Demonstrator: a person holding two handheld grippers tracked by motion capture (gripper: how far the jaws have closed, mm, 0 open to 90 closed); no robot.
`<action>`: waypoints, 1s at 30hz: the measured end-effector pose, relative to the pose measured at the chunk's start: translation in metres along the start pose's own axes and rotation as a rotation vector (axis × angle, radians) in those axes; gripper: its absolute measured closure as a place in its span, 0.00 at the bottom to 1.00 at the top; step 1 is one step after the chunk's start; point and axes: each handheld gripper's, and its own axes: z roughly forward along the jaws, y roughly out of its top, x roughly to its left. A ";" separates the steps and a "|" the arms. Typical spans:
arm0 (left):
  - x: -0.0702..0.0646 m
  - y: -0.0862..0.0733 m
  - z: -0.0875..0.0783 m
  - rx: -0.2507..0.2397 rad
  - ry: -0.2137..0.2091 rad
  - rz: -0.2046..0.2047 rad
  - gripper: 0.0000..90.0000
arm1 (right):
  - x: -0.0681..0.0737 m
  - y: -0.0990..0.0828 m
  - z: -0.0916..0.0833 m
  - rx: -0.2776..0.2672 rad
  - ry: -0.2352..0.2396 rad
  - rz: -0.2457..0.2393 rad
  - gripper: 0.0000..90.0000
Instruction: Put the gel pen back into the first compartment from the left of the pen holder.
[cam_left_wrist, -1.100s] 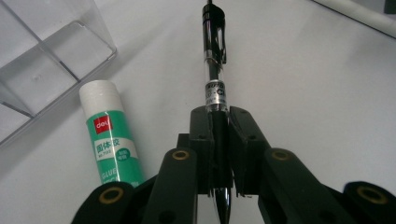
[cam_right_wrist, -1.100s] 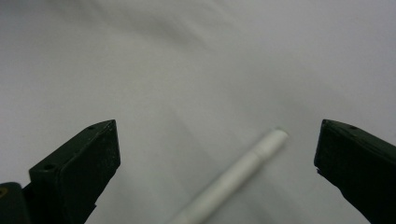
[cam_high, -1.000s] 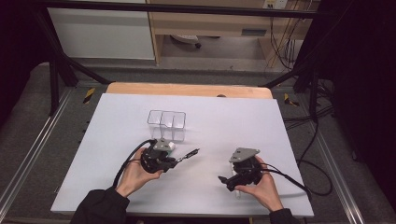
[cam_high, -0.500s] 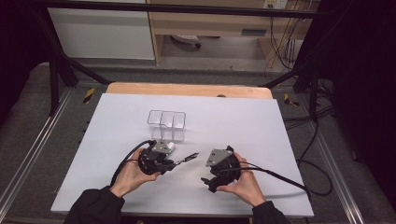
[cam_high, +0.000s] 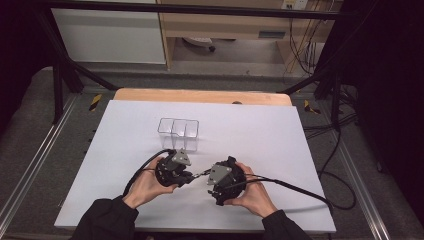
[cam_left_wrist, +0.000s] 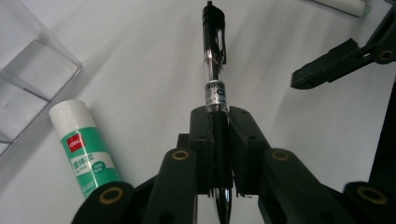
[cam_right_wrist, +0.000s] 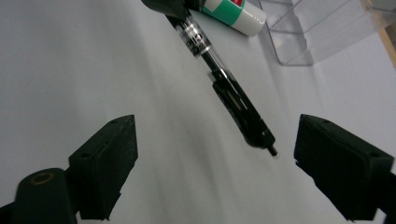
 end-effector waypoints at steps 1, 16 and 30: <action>0.000 0.001 0.001 0.003 -0.004 0.005 0.88 | 0.000 0.001 0.000 -0.001 0.000 -0.018 0.18; -0.012 0.020 0.016 0.023 -0.038 0.028 0.88 | 0.006 0.000 0.004 -0.020 -0.041 -0.321 0.51; -0.018 0.030 0.023 0.040 -0.047 0.042 0.88 | 0.010 -0.004 0.004 -0.028 -0.052 -0.498 0.79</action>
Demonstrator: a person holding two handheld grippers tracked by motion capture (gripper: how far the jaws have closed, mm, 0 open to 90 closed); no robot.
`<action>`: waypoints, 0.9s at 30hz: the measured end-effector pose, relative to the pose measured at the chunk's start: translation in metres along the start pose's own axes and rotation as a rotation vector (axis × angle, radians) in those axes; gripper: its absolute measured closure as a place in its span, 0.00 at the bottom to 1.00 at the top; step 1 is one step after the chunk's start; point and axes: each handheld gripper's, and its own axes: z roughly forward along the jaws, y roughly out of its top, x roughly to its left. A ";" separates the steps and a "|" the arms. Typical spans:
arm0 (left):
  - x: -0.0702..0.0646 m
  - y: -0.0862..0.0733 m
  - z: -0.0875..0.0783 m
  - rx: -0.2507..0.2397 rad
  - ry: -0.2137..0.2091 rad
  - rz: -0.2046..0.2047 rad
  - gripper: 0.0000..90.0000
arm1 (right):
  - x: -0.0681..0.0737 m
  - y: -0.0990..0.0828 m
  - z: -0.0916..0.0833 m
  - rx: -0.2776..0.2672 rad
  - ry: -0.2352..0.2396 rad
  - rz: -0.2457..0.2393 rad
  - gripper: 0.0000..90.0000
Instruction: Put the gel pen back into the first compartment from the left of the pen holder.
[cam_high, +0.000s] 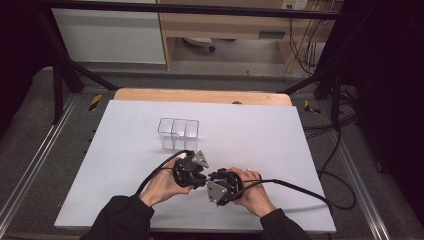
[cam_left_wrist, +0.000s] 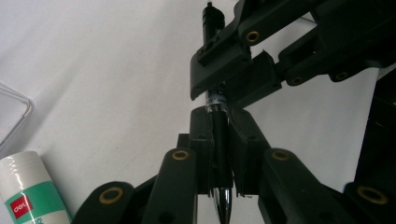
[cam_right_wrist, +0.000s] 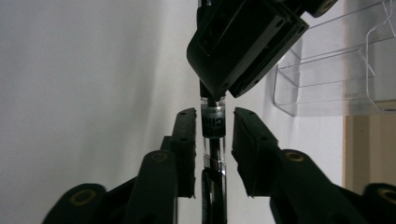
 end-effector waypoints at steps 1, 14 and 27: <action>0.000 0.000 0.000 0.004 -0.001 0.002 0.88 | 0.000 0.000 0.000 0.001 -0.002 -0.004 0.81; -0.001 -0.005 -0.007 -0.066 0.008 0.016 0.87 | -0.002 -0.001 -0.005 -0.020 -0.004 -0.024 0.88; 0.012 -0.041 -0.037 -0.156 0.100 0.000 0.61 | -0.014 -0.009 -0.008 0.014 -0.023 0.071 0.88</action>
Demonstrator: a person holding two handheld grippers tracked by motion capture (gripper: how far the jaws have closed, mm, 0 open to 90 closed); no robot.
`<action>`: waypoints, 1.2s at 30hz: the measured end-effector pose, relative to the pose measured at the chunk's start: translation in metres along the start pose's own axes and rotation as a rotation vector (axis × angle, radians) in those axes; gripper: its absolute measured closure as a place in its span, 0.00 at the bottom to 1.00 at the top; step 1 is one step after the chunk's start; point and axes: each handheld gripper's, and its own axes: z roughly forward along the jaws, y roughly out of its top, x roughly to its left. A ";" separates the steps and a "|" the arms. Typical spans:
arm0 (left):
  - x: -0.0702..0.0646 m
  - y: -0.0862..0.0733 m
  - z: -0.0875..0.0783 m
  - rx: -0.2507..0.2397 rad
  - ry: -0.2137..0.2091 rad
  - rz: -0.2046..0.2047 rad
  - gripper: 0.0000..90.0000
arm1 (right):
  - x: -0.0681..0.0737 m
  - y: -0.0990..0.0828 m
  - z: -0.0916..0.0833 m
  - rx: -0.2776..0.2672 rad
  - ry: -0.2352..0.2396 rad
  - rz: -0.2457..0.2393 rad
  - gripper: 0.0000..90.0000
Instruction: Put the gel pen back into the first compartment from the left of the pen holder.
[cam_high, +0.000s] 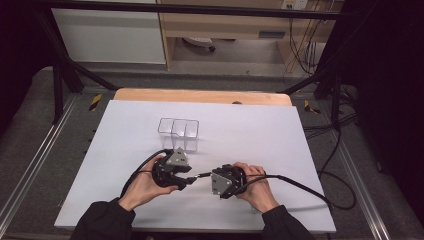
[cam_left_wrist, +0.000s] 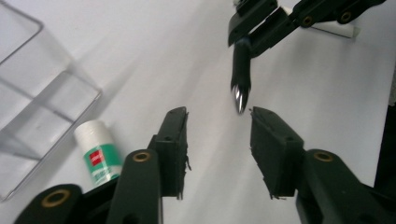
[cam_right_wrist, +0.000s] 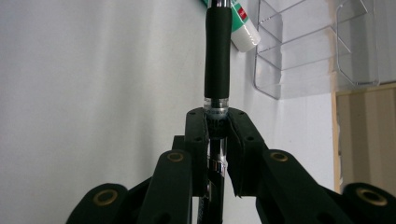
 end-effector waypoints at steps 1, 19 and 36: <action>0.001 -0.004 -0.002 -0.007 0.006 -0.005 0.59 | -0.001 0.000 0.000 -0.002 0.000 0.016 0.88; 0.026 -0.082 -0.030 -0.070 0.144 -0.132 0.25 | -0.016 -0.004 -0.001 0.000 0.004 0.227 0.88; 0.035 -0.132 -0.046 -0.091 0.240 -0.227 0.12 | -0.033 -0.005 -0.002 -0.103 -0.011 0.616 0.88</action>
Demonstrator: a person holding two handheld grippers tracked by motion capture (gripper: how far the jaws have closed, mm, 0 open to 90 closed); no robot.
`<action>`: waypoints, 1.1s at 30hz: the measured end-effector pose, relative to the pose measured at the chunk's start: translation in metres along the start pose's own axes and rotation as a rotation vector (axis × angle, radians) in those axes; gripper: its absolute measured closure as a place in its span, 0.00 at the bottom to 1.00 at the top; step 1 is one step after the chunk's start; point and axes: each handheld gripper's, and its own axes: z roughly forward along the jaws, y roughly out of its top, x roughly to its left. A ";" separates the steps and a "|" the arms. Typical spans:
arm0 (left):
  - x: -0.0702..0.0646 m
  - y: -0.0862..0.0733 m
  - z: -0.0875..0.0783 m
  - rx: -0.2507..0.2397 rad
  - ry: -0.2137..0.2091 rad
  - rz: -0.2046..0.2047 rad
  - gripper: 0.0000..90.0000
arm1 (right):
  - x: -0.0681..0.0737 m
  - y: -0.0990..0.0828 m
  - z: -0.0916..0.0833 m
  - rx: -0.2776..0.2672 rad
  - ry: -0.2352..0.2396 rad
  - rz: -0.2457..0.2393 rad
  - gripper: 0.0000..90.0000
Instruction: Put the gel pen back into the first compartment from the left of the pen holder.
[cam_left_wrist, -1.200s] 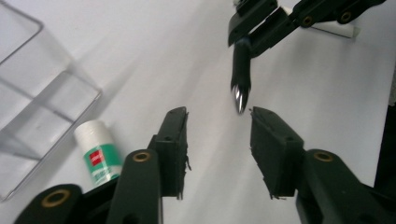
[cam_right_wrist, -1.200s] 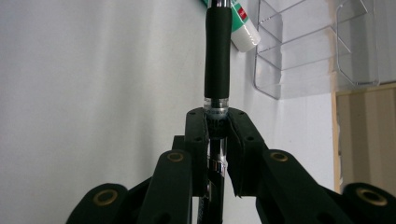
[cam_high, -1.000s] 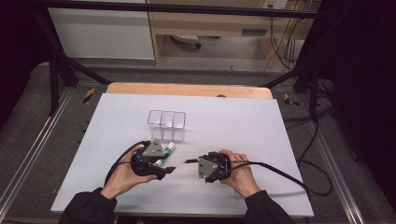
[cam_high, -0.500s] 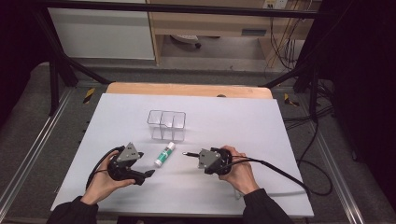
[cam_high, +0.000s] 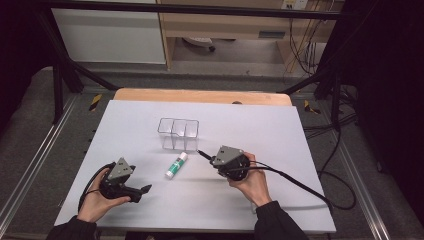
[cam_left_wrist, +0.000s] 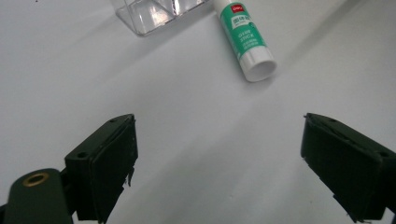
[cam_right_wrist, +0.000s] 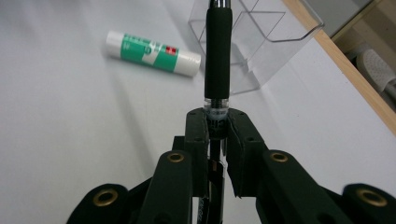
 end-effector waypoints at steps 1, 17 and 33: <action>0.001 -0.002 -0.001 0.000 -0.002 -0.003 0.12 | -0.001 0.001 0.000 -0.012 0.003 0.028 0.88; 0.012 -0.016 -0.009 -0.013 0.006 -0.043 0.12 | -0.011 0.029 0.008 -0.191 0.017 0.299 0.88; 0.017 -0.019 -0.009 -0.009 -0.001 -0.068 0.12 | -0.023 0.070 0.034 -0.329 -0.004 0.469 0.88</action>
